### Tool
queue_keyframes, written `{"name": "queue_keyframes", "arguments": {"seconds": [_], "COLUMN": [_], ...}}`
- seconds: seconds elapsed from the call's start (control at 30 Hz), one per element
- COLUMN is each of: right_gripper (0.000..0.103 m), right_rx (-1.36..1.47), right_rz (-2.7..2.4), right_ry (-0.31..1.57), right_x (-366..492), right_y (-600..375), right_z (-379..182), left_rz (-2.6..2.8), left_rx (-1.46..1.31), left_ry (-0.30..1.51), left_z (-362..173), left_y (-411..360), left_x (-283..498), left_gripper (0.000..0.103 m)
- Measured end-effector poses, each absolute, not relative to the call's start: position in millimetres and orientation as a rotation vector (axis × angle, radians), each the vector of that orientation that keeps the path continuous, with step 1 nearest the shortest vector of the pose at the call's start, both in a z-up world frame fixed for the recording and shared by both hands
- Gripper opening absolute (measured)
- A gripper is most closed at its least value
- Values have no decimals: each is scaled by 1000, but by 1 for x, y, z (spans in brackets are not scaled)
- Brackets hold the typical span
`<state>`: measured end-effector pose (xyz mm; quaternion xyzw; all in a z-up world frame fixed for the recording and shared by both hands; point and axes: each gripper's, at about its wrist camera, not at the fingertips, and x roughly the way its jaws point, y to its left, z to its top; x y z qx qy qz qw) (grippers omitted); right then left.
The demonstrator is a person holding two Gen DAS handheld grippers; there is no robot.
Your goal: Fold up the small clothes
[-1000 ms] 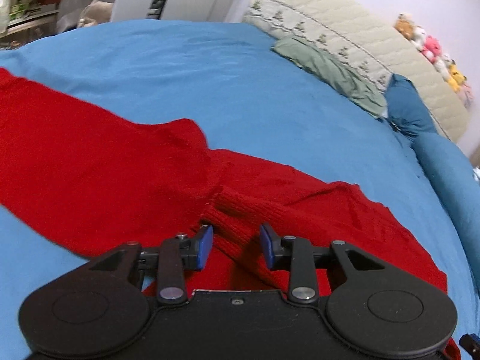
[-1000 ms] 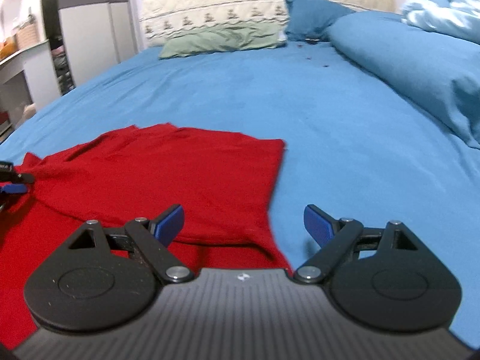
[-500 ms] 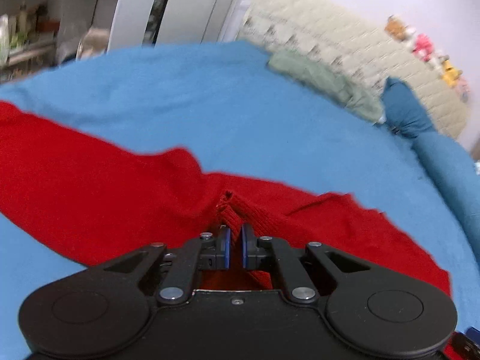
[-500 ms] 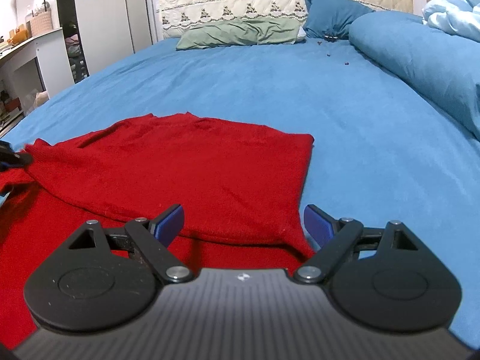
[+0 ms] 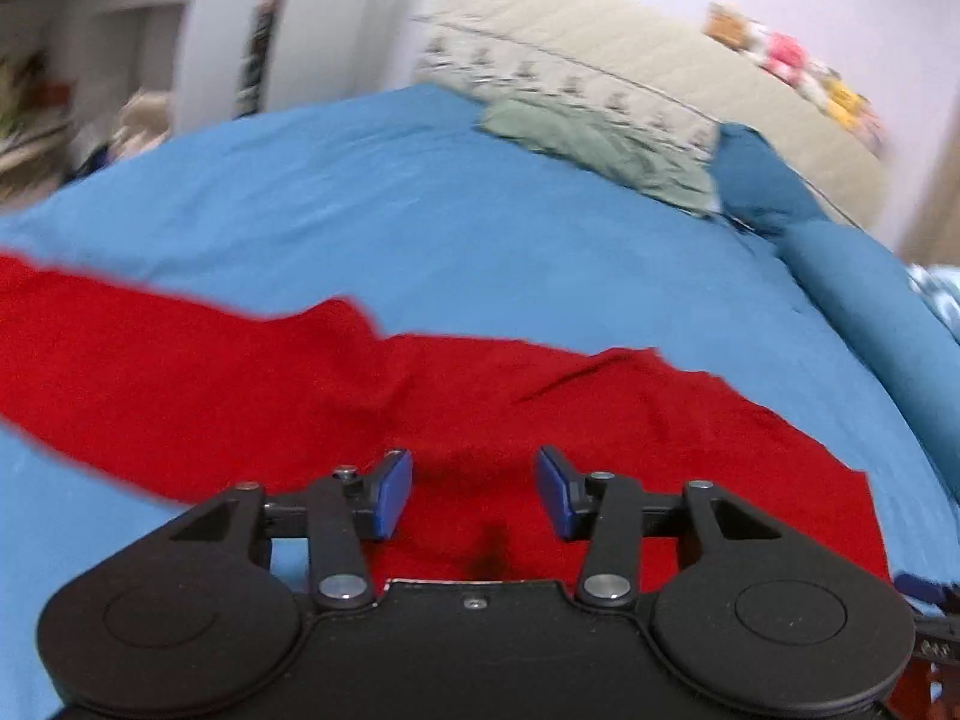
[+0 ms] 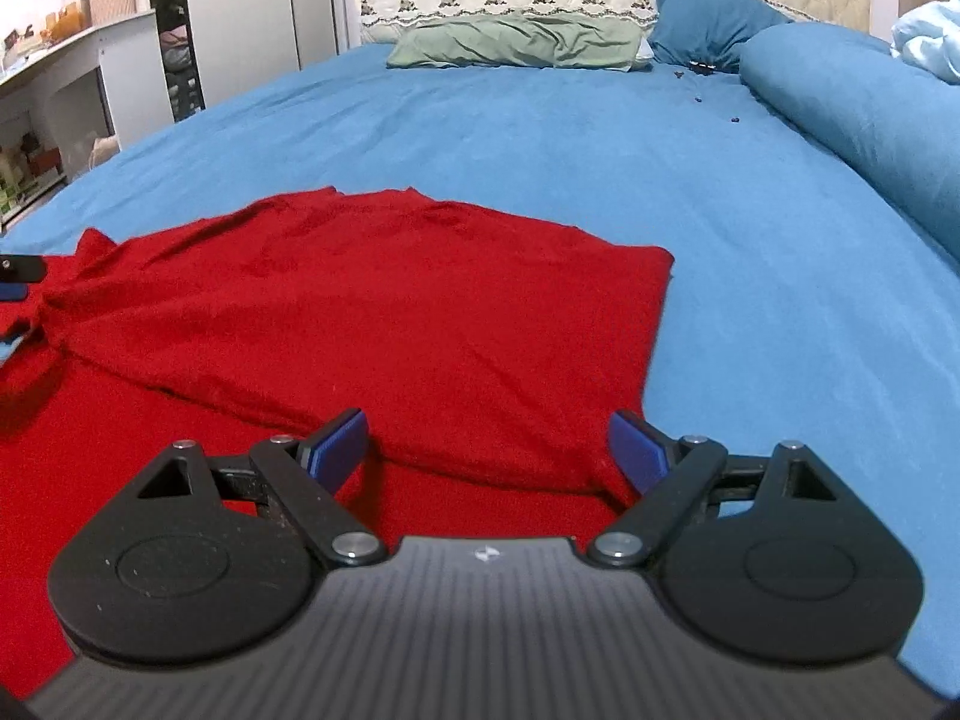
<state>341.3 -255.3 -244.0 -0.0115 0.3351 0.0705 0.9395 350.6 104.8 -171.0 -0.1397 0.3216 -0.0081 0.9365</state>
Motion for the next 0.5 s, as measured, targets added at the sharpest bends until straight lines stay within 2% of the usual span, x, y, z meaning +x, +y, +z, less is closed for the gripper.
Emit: {"name": "queue_keyframes", "arguments": {"seconds": [0.2, 0.27, 0.5], "right_gripper": [103, 103, 103], "right_rx": [-4, -19, 1], "right_rz": [168, 163, 165], "right_ry": [679, 701, 709], "right_x": [350, 352, 350], "right_y": [-250, -250, -253], "right_z": [-249, -255, -256], "left_rz": [-59, -55, -71], "left_rx": [-263, -243, -271], "left_ry": [767, 752, 737], "left_z": [-208, -220, -204], "left_y": [89, 90, 96], "left_x": [401, 400, 392], "left_gripper": [49, 48, 49]}}
